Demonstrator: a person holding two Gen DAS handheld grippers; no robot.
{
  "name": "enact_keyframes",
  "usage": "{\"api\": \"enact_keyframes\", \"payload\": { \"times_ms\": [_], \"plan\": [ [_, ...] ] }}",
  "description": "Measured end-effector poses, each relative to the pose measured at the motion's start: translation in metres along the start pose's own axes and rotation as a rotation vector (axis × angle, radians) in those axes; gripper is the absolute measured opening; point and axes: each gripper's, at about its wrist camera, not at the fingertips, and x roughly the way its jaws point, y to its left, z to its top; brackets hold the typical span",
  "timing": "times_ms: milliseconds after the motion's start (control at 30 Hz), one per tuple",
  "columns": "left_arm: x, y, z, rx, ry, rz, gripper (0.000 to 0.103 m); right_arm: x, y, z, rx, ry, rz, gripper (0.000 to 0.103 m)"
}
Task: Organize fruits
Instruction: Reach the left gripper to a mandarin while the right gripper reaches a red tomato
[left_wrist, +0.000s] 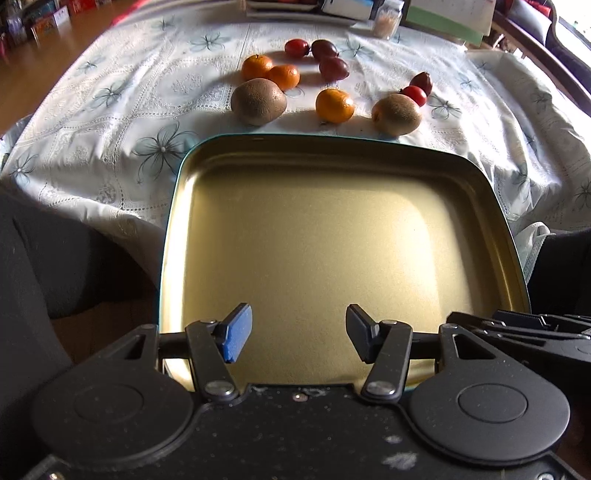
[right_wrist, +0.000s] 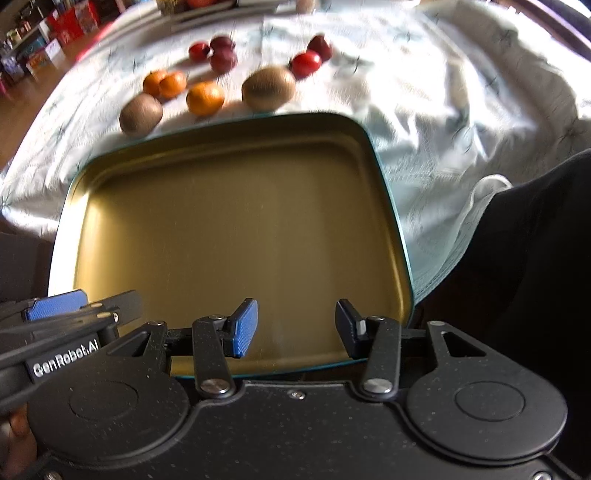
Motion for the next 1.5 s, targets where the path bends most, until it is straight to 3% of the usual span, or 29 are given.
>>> {"api": "enact_keyframes", "payload": {
  "times_ms": [267, 500, 767, 1233, 1500],
  "plan": [
    [-0.005, 0.017, 0.063, -0.035, 0.006, -0.002, 0.058, -0.001, -0.010, 0.051, 0.051, 0.049, 0.058, 0.054],
    [-0.001, 0.028, 0.124, -0.034, -0.048, 0.063, 0.058, 0.006, -0.009, 0.102, 0.088, 0.009, 0.041, 0.054],
    [0.017, 0.033, 0.187, -0.042, -0.066, 0.075, 0.058, 0.018, -0.014, 0.150, 0.123, -0.022, 0.032, 0.054],
    [0.070, 0.042, 0.259, -0.075, -0.051, 0.094, 0.058, 0.047, -0.022, 0.234, 0.201, -0.056, 0.027, 0.054],
    [0.102, 0.048, 0.285, -0.091, -0.039, 0.068, 0.058, 0.081, -0.020, 0.257, 0.212, -0.029, 0.019, 0.054]
  ]
}}
